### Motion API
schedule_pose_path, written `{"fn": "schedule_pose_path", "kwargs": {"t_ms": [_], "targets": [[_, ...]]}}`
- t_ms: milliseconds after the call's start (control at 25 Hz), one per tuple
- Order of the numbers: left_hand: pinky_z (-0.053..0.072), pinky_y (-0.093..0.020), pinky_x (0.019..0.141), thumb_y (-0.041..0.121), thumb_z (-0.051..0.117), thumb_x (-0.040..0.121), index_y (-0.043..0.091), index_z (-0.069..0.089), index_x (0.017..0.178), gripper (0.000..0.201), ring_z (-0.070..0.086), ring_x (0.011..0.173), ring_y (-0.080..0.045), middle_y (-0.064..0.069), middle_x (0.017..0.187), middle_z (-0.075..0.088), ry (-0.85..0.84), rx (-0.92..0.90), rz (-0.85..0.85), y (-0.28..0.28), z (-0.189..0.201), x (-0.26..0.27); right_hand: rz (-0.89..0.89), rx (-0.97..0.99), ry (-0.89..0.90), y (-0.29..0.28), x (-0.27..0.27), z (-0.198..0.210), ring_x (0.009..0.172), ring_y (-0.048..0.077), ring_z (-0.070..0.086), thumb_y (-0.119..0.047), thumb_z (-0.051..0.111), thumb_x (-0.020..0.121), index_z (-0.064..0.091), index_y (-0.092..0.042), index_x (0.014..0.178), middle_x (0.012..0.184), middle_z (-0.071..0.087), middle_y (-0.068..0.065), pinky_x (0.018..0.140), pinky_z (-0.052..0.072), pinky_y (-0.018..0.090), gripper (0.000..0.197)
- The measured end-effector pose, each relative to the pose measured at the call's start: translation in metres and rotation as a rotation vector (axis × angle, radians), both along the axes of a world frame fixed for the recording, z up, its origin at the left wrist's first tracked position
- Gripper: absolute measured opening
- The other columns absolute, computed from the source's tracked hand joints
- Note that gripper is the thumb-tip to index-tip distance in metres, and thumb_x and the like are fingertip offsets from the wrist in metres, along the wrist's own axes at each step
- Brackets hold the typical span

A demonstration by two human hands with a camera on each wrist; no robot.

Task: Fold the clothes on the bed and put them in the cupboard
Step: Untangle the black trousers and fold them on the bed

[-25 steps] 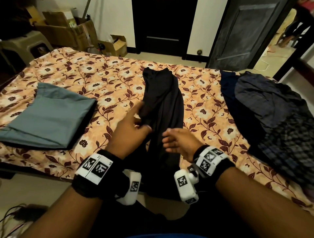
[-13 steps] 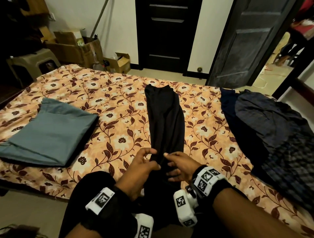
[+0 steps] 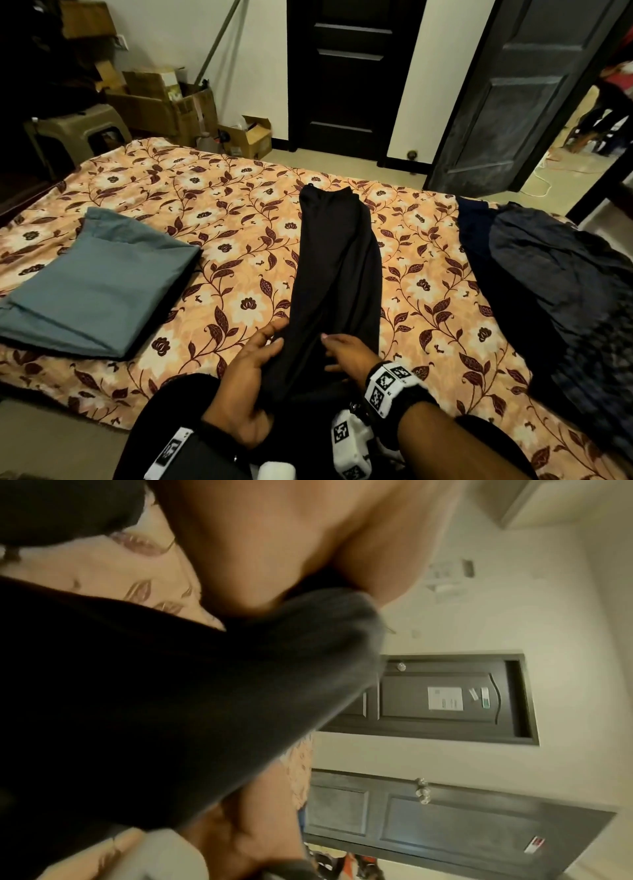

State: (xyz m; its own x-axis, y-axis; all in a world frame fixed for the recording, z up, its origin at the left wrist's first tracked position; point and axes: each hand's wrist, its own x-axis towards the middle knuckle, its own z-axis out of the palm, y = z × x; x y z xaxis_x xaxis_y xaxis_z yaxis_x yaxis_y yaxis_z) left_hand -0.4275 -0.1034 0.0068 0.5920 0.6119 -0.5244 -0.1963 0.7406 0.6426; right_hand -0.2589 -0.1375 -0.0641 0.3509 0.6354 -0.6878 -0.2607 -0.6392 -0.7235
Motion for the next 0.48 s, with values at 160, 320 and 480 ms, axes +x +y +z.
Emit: {"fn": "schedule_pose_path", "kwargs": {"t_ms": [160,320,480], "targets": [[0.058,-0.034,0.070,0.015,0.060,0.089,0.015,0.063,0.113,0.024,0.073,0.081,-0.025,-0.008,0.091,0.076,0.134,0.135,-0.248,0.004,-0.007,0.003,-0.300,0.258,0.266,0.030,0.013,0.004,0.097,0.021,0.066,-0.060,0.052,0.088,0.064,-0.018,0.104,0.109,0.070,0.008,0.088,0.051,0.035,0.047],[0.056,-0.033,0.075,0.004,0.065,0.089,0.002,0.073,0.092,0.009,0.069,0.078,-0.026,-0.018,0.090,0.074,0.418,0.309,-0.603,0.007,-0.029,0.006,-0.072,0.061,-0.473,0.043,0.034,0.004,0.094,0.021,0.060,-0.035,0.073,0.081,0.052,-0.017,0.109,0.105,0.059,0.002,0.081,0.048,0.031,0.039],[0.049,-0.026,0.064,0.026,0.072,0.086,0.000,0.073,0.087,0.026,0.064,0.069,-0.020,-0.016,0.078,0.070,0.444,0.490,-0.666,0.018,-0.030,0.008,0.389,-0.194,-0.493,0.027,0.032,0.006,0.085,0.020,0.066,-0.062,0.064,0.078,0.069,-0.013,0.091,0.091,0.069,0.004,0.080,0.050,0.030,0.051]]}}
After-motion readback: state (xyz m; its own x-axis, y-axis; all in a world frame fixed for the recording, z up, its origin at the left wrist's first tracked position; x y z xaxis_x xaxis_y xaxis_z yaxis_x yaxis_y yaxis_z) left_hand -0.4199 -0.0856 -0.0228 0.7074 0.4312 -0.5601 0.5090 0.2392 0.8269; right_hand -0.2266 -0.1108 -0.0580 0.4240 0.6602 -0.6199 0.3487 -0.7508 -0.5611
